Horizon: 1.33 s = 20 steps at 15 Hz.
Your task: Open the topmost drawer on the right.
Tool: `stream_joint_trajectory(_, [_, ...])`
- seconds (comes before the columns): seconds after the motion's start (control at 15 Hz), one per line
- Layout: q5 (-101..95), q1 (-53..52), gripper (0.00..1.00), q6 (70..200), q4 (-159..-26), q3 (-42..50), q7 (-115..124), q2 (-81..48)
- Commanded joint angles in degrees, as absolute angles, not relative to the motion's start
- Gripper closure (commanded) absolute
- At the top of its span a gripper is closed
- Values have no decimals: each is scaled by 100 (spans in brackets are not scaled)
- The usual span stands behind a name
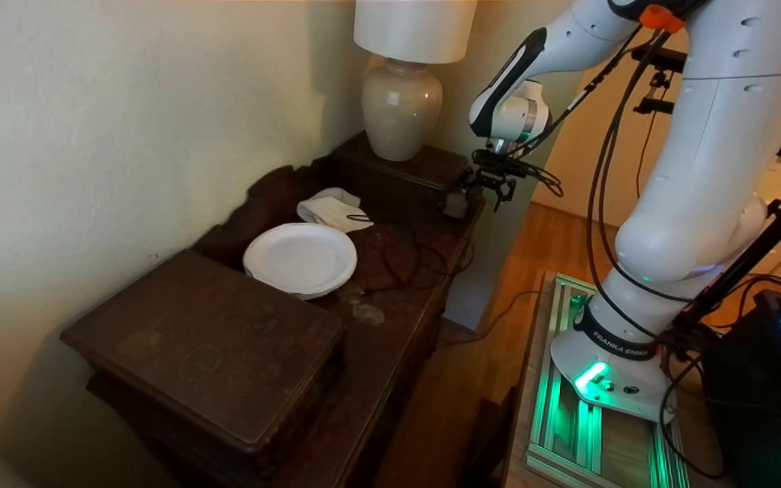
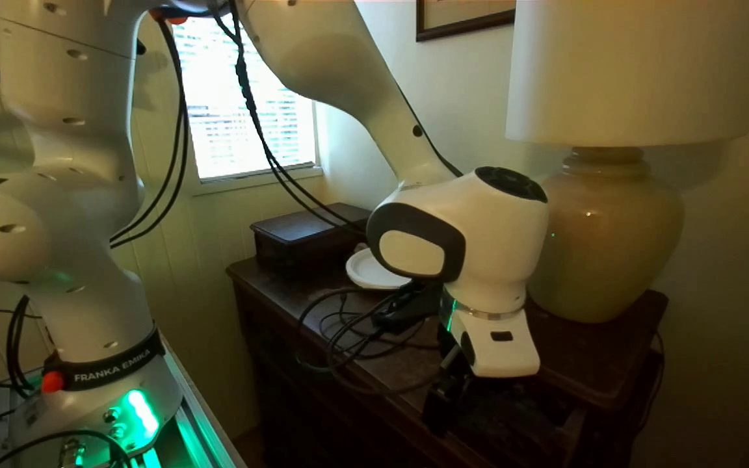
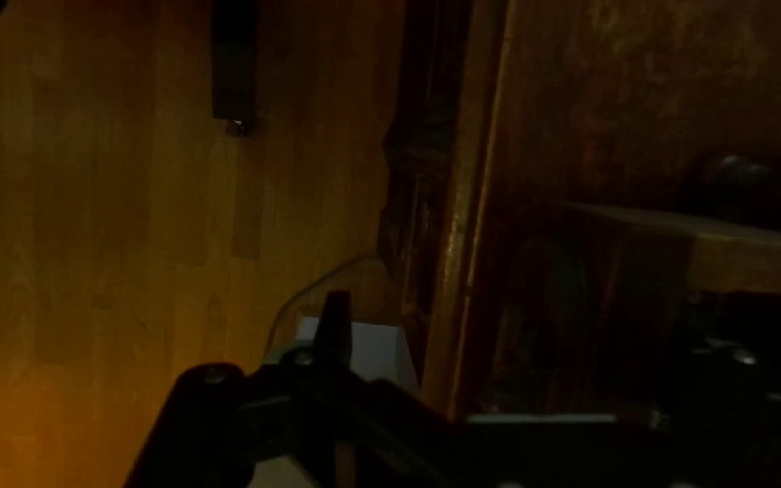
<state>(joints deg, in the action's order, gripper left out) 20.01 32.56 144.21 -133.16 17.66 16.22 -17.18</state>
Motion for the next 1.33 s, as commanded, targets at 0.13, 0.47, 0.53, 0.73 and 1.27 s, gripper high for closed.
stream_joint_trajectory(0.13, [1306, 2736, 0, 13808, -13390, 2510, 2112, -1640])
stream_joint_trajectory(0.47, [802, 2435, 0, 13539, -13459, 2870, 2597, -1542])
stream_joint_trajectory(0.53, [733, 2403, 0, 13460, -13476, 2900, 2603, -1515])
stream_joint_trajectory(0.73, [453, 2242, 0, 13520, -13605, 3041, 2941, -1426])
stream_joint_trajectory(1.27, [-11, 1938, 0, 13540, -13955, 3186, 3827, -1214])
